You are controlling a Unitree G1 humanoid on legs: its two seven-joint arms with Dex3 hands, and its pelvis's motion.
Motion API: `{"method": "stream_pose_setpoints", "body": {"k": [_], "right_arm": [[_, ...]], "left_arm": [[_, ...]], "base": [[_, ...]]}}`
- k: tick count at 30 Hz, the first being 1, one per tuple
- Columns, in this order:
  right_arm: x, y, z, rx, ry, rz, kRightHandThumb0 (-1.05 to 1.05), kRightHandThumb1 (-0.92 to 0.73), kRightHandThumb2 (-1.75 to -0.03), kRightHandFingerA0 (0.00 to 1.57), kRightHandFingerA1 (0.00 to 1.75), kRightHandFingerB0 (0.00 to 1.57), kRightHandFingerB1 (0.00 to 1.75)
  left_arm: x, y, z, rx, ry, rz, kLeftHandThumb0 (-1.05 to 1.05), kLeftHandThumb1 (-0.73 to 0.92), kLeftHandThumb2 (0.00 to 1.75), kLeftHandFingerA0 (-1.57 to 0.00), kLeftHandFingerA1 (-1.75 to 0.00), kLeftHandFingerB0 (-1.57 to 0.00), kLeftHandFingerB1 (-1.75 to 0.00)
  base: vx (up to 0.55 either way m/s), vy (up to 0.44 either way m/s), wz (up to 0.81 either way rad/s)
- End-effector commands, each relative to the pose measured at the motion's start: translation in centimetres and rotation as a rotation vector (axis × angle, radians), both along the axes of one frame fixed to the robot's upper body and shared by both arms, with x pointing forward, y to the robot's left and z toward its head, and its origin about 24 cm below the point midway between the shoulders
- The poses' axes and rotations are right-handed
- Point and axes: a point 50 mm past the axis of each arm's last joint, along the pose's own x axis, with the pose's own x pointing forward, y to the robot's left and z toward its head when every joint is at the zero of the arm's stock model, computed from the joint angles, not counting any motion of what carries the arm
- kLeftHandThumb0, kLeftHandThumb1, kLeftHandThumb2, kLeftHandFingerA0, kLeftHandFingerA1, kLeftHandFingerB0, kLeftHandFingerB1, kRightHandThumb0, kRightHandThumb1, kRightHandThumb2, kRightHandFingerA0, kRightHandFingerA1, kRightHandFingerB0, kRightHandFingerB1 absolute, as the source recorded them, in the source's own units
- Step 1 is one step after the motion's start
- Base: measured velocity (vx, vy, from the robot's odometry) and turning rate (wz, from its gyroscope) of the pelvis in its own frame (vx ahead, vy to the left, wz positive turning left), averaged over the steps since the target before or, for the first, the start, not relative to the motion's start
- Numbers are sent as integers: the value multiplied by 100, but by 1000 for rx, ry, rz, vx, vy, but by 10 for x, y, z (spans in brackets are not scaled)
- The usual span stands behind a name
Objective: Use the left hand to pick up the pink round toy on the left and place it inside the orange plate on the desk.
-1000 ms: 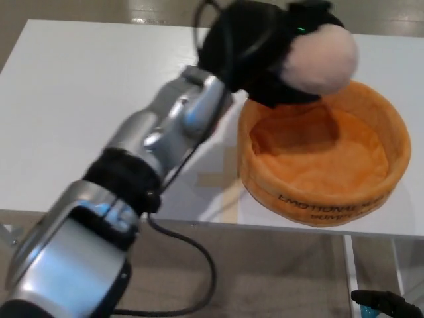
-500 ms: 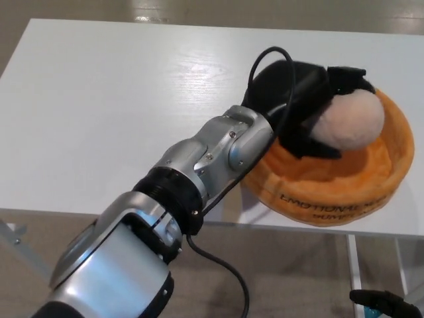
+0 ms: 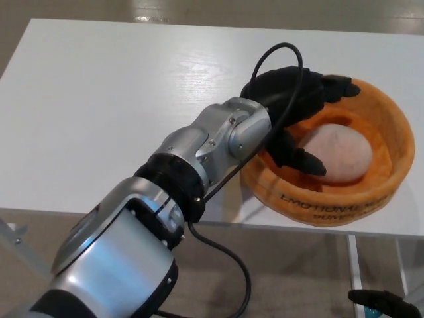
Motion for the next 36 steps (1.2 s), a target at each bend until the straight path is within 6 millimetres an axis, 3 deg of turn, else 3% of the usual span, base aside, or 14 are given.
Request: {"method": "stream_pose_setpoints", "body": {"k": [1, 3, 6, 7, 10, 11, 15, 16, 18, 19, 24, 30, 31, 36], "right_arm": [[-1, 4, -2, 18, 12, -5, -11, -28, -93, 60, 81, 58, 79], [-1, 5, -2, 20, 9, 0, -13, -35, -81, 55, 91, 54, 87], [-1, 6, -2, 17, 9, 6, -14, -35, -81, 54, 90, 53, 87], [-1, 6, -2, 15, 8, 8, -13, -36, -81, 58, 91, 54, 86], [-2, 5, -2, 17, 9, 7, -13, -35, -81, 56, 91, 54, 87], [-2, 4, -2, 15, 10, 5, -14, -34, -82, 59, 93, 54, 87], [-2, 1, -2, 11, 16, -2, -14, -34, -81, 55, 91, 54, 89], [-2, 1, -2, 11, 16, -1, -14, -36, -80, 53, 90, 53, 87], [-2, 0, -2, 9, 17, 2, -14, -36, -80, 53, 90, 53, 87], [-2, 0, -1, 8, 15, 3, -9, -28, -93, 57, 79, 56, 78], [0, 0, -1, 4, 10, 2, -9, -28, -94, 62, 82, 57, 79], [0, -1, 0, -9, 9, 9, -9, -27, -93, 61, 82, 58, 80], [1, -3, 1, -18, 11, 16, -10, -28, -93, 62, 82, 57, 79], [2, -3, 2, -22, 9, 17, -10, -27, -92, 60, 81, 57, 79]], "left_arm": [[-3, -7, 10, -15, 26, -58, -81, 45, 86, -3, -11, -11, -28], [-4, -8, 14, -20, 19, -66, -89, 57, 58, 0, -22, -12, -27], [-5, -8, 23, -44, 9, -90, -79, 45, 83, -4, -15, -10, -28], [-6, -6, 28, -67, -2, -108, -84, 56, 58, -1, -25, -14, -27], [-8, 4, 37, -115, -8, -133, -81, 55, 57, -2, -24, -14, -27], [-10, 8, 41, -142, -13, -146, -75, 45, 81, -5, -22, -12, -33], [-20, 33, 61, -230, -40, -193, -77, 47, 80, -5, -28, -14, -37], [-25, 42, 67, -259, -46, -205, -36, 22, 86, -1, -49, 0, -44], [-31, 51, 71, -286, -49, -217, -36, 22, 86, -1, -49, 0, -44], [-38, 63, 76, -341, -39, -239, -69, 42, 73, -14, -40, -24, -38], [-68, 109, 85, -440, 6, -285, -68, 42, 72, -18, -40, -27, -39], [-112, 158, 71, -554, 100, -317, -65, 60, 59, -26, -35, -34, -32], [-132, 168, 63, -571, 112, -323, -71, 55, 91, -25, -47, -31, -47], [-164, 179, 46, -603, 181, -361, -68, 55, 90, -30, -50, -31, -47]], "base": [[0, 0, 0], [0, 0, 0], [0, 0, 0], [0, 0, 0], [0, 0, 0], [0, 0, 0], [0, 0, 0], [0, 0, 0], [0, 0, 0], [0, 0, 0], [0, 0, 0], [0, 0, 0], [0, 0, 0], [0, 0, 0]]}}
